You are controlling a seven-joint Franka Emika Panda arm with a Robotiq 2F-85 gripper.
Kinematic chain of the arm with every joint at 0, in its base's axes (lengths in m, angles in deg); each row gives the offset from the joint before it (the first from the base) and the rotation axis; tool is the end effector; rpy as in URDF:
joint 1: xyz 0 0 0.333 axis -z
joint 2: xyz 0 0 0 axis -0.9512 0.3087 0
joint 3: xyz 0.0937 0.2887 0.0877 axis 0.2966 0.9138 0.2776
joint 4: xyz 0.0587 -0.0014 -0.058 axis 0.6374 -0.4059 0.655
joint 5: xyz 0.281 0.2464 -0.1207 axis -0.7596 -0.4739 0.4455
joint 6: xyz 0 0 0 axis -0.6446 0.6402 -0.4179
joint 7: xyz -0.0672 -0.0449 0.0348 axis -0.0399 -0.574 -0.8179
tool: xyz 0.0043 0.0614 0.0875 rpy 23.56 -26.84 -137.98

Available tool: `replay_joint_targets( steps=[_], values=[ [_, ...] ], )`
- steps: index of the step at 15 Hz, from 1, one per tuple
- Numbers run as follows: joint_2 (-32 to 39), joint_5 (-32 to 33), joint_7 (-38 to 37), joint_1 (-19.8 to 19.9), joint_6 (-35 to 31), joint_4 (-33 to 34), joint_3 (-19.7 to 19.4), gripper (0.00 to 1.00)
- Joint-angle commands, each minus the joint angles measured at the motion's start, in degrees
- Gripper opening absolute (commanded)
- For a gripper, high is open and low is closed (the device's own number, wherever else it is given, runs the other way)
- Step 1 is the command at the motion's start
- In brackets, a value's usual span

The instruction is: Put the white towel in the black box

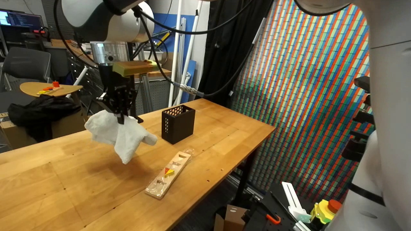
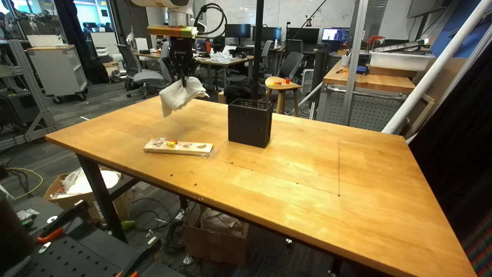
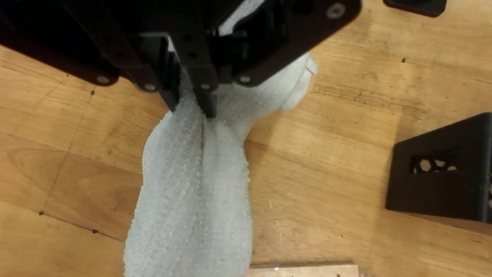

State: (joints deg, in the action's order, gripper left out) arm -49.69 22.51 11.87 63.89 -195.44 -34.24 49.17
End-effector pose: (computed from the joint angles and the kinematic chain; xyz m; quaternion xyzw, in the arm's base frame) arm 0.6424 0.1511 0.3767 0.9847 0.1631 -0.0600 0.0100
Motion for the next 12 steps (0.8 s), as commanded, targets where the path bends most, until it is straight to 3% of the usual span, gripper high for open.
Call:
replay_joint_targets(
  steps=[1, 7, 12],
  values=[
    [-6.5, 0.7, 1.7, 0.9, 4.2, -3.3, -0.4, 0.03],
    [-10.5, 2.4, 7.8, 3.7, 13.2, -0.8, -1.9, 0.03],
    [-11.2, 2.5, 12.9, 7.0, 16.8, 3.2, -3.9, 0.03]
  ],
)
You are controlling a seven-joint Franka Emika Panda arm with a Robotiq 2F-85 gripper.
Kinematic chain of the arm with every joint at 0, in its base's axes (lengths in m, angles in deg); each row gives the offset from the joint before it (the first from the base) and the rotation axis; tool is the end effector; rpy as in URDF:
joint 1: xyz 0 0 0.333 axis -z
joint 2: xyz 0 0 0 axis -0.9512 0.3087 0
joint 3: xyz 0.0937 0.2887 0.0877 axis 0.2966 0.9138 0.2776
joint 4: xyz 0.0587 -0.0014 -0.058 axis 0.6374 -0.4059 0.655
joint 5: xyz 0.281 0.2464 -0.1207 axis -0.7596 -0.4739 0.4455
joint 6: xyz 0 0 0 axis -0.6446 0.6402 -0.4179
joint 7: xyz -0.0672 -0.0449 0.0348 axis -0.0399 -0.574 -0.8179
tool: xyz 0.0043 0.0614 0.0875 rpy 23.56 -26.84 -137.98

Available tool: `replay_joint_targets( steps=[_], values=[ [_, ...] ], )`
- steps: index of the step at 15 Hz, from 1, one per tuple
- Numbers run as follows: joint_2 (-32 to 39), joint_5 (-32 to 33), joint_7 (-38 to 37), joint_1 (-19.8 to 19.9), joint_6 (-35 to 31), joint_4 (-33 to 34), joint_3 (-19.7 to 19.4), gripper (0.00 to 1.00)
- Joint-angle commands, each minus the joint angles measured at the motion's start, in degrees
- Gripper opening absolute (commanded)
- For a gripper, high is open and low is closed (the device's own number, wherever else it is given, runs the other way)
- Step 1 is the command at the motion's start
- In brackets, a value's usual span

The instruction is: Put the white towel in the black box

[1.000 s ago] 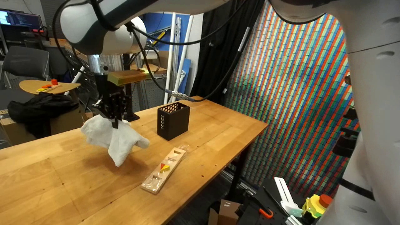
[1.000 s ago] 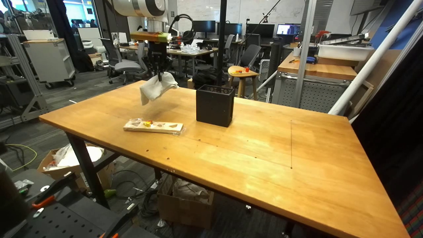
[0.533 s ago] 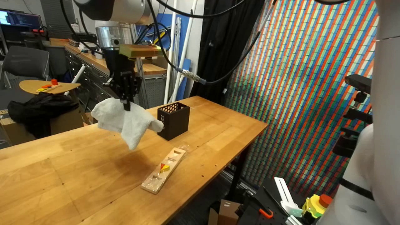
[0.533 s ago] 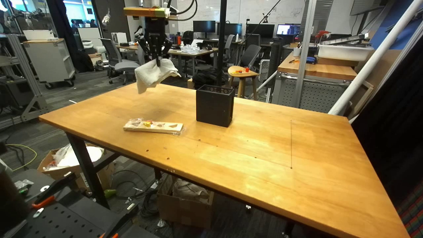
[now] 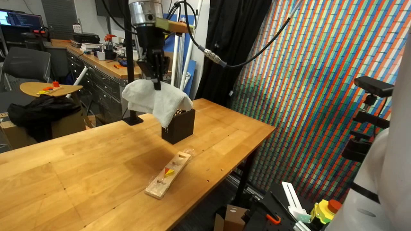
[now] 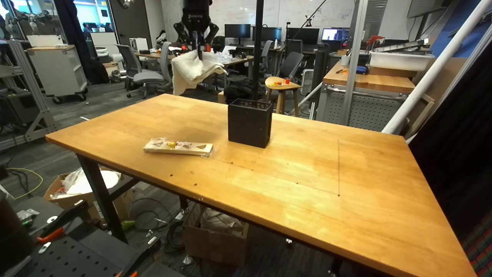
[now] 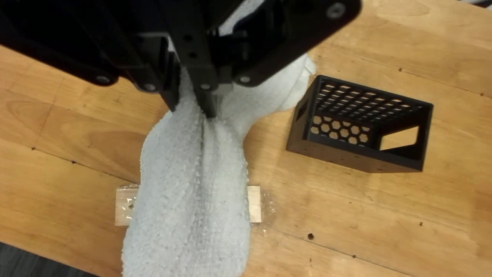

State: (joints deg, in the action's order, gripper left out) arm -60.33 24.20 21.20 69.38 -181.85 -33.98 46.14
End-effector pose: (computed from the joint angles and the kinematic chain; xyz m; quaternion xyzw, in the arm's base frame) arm 0.6130 0.0507 0.4797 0.9812 0.1695 -0.0873 0.0311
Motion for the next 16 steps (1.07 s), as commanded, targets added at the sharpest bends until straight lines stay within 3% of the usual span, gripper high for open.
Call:
replay_joint_targets(
  steps=[1, 8, 16],
  values=[
    [-0.5, 0.8, 4.7, 2.2, 3.7, 3.7, -1.3, 0.03],
    [2.3, 1.1, 13.1, 6.6, 8.0, 11.3, -3.9, 0.03],
    [10.3, 0.4, 17.8, 8.8, 9.2, 23.8, -3.8, 0.03]
  ],
)
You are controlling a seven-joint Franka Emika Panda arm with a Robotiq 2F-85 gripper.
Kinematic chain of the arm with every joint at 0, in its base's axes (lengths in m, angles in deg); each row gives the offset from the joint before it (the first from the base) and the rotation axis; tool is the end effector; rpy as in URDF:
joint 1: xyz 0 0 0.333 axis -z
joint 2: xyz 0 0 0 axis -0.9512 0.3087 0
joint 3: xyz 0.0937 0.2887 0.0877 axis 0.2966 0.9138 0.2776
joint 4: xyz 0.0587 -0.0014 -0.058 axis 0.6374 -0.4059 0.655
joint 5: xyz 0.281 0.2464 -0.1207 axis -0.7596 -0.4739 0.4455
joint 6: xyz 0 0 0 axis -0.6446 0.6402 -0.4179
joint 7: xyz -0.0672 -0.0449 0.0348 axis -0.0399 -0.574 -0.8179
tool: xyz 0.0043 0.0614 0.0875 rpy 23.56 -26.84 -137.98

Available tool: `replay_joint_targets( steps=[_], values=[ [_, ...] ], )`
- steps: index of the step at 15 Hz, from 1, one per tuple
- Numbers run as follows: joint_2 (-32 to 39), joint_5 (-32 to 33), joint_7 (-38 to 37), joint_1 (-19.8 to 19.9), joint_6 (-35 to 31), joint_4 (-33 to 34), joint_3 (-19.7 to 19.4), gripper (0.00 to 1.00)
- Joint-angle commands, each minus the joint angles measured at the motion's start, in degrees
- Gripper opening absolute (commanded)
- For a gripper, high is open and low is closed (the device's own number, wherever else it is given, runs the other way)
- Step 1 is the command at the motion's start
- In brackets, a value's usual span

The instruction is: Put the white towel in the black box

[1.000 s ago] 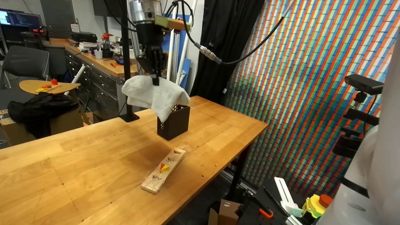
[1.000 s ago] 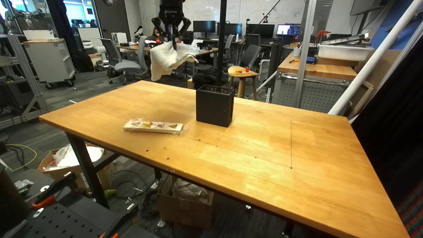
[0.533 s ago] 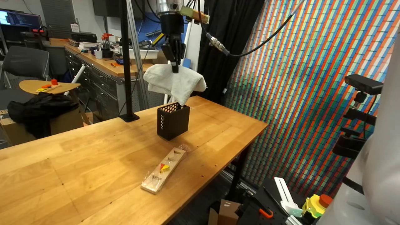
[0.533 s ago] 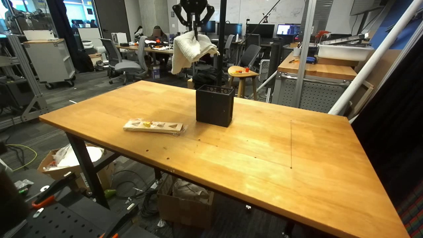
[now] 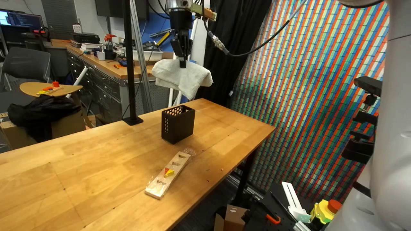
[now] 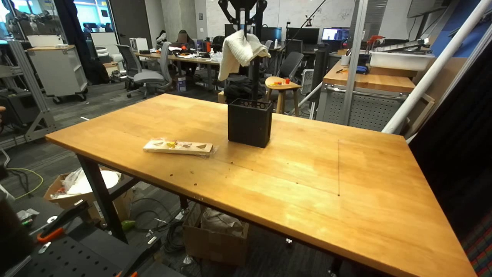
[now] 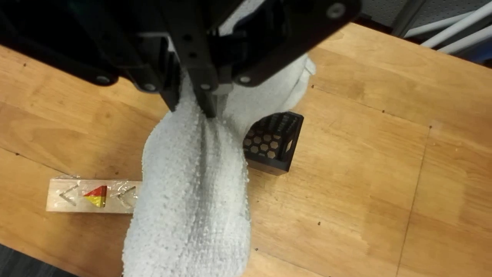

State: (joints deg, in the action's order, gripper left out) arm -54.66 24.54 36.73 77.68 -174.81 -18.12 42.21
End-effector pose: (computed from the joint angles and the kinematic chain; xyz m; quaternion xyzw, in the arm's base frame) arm 0.6417 -0.0813 0.5368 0.9784 0.1921 -0.0699 0.0292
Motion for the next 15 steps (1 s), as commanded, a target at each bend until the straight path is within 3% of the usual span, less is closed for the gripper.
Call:
replay_joint_targets(
  steps=[1, 10, 15],
  values=[
    [5.7, -0.1, 2.5, 0.7, 1.6, 9.0, 0.2, 0.03],
    [13.9, -0.4, 3.0, 2.6, -3.1, 13.9, 0.5, 0.03],
    [15.7, -1.5, 1.8, 3.0, -7.8, 10.8, 0.9, 0.03]
  ],
)
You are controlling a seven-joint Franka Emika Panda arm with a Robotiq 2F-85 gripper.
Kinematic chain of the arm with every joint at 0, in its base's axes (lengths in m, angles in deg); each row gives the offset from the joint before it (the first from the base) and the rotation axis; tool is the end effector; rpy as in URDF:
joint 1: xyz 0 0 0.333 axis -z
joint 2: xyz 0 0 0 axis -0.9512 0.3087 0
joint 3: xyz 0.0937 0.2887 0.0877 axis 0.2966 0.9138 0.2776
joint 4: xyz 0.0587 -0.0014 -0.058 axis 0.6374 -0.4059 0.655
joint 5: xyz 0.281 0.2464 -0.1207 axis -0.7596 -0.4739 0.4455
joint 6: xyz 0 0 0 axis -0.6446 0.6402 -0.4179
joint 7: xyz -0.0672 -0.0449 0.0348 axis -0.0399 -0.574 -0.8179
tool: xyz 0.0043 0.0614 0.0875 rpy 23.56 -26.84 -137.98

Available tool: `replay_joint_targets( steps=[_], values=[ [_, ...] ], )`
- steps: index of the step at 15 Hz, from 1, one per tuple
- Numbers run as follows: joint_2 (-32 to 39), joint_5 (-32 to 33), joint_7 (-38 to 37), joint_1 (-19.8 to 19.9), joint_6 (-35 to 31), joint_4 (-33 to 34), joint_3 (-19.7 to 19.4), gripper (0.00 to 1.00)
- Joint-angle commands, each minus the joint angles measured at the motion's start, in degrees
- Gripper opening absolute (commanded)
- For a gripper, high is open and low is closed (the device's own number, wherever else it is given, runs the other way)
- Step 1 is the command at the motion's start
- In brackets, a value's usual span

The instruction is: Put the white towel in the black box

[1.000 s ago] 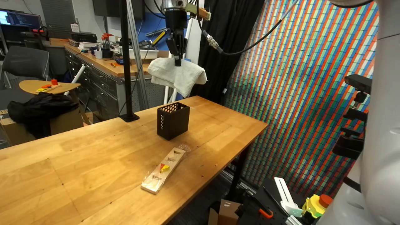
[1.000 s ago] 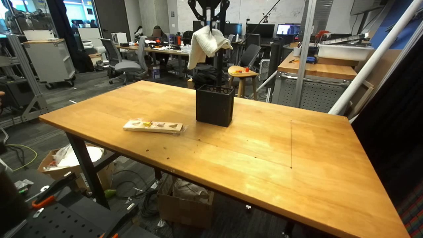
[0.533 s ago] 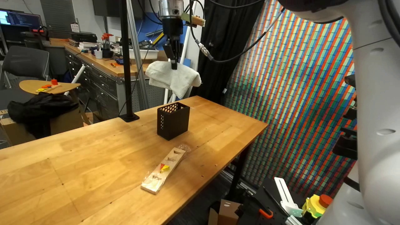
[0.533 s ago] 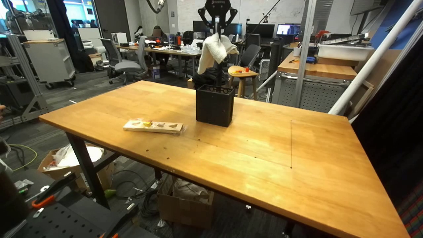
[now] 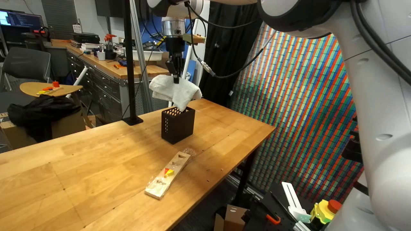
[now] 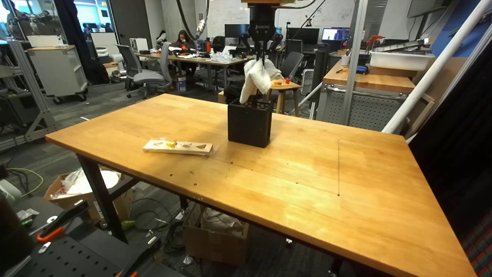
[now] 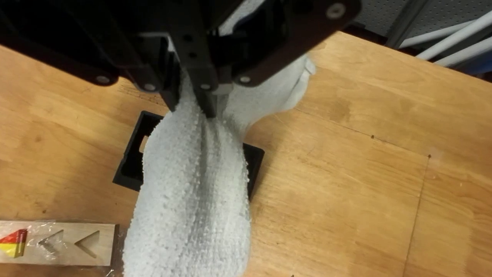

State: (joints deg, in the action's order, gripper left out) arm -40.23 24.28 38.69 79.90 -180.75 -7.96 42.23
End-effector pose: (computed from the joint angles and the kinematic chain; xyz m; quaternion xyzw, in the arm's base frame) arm 0.7054 -0.1136 0.4559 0.9787 0.1947 -0.0569 0.0305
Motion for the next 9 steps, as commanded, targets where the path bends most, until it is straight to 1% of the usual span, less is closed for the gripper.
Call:
replay_joint_targets(
  steps=[1, 9],
  values=[
    [1.4, -1.6, -0.3, 0.9, -2.5, -0.2, 1.0, 0.03],
    [-0.5, -6.3, -2.4, 1.7, -7.1, -9.5, 1.7, 0.03]
  ],
)
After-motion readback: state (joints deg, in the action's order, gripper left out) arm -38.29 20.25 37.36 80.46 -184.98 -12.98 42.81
